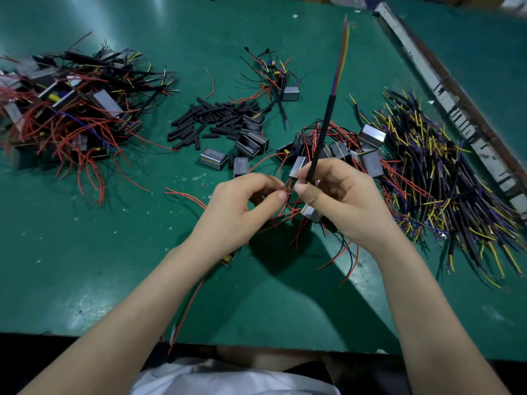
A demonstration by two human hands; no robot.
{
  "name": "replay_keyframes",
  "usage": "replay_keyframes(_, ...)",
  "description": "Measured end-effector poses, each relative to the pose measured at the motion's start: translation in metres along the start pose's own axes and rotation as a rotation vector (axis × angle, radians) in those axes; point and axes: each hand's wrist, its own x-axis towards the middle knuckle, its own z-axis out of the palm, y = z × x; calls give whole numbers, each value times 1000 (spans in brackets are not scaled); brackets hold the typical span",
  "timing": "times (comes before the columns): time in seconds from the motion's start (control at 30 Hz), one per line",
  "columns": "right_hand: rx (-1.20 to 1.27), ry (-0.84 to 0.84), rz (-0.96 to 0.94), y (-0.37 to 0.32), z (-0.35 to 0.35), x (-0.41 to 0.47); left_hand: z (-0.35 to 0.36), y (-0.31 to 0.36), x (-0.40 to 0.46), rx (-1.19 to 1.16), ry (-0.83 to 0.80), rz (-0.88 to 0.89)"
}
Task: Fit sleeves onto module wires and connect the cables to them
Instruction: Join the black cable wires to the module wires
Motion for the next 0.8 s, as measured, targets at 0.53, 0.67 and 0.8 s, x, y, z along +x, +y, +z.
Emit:
replay_keyframes(0.53, 109, 133, 12, 6, 18, -7, 2, -1, 1, 97, 117, 85)
replay_keyframes(0.67, 171, 156, 3, 9, 28, -11, 5, 3, 0, -9, 186, 4)
replay_keyframes(0.8, 321, 189, 11, 9, 32, -13, 7, 4, -1, -297, 62, -132)
